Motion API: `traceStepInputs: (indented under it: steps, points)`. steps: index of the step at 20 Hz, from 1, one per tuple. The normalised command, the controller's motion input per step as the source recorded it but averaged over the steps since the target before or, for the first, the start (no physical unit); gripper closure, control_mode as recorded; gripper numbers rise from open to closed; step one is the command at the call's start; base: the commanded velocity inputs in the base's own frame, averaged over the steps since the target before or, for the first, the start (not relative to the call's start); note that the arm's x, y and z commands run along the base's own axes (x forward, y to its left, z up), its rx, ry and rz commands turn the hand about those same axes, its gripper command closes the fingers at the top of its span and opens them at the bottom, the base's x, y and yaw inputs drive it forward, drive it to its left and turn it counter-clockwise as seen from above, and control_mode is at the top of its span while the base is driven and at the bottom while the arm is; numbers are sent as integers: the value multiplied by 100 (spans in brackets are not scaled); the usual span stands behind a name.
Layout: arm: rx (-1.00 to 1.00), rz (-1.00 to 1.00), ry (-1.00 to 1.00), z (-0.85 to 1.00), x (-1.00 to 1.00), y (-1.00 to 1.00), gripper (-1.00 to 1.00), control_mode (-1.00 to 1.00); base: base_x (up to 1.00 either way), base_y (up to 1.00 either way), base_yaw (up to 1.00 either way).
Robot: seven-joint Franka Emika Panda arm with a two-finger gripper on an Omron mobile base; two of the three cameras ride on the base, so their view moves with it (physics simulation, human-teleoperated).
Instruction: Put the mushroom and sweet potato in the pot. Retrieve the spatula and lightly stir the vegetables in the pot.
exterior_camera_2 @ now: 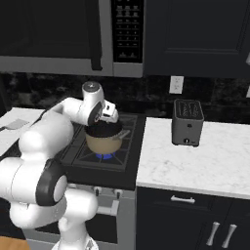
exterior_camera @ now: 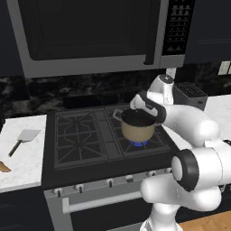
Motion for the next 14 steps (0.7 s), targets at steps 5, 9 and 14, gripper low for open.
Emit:
traceStepInputs:
  steps: [5,9,14]
  points:
    - [0,0,0,100,-91,1,-100,-100,0,0,0]
    - [0,0,0,100,-100,0,-100,-100,0,0,0]
    - [0,5,-1,50,-100,21,-100,-100,0,0,0]
